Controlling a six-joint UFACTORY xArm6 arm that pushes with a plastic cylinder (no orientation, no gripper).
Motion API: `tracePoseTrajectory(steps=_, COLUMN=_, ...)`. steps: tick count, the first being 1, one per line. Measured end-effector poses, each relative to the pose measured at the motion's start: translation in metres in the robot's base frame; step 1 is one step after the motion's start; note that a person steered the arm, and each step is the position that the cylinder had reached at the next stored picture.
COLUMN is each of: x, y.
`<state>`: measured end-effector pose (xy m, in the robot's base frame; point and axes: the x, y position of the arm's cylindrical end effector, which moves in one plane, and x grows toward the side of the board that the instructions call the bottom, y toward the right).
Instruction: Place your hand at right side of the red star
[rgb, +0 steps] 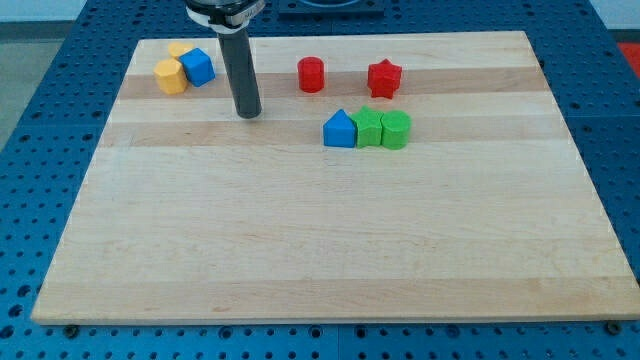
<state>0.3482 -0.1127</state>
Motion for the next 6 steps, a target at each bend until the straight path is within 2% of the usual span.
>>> tracePoseTrajectory(steps=1, x=-0.034, y=0.000)
tracePoseTrajectory(steps=2, x=-0.047, y=0.000)
tracePoseTrajectory(steps=3, x=-0.095, y=0.016)
tracePoseTrajectory(steps=4, x=-0.139, y=0.057)
tracePoseTrajectory(steps=5, x=-0.155, y=0.100)
tracePoseTrajectory(steps=6, x=-0.154, y=0.145)
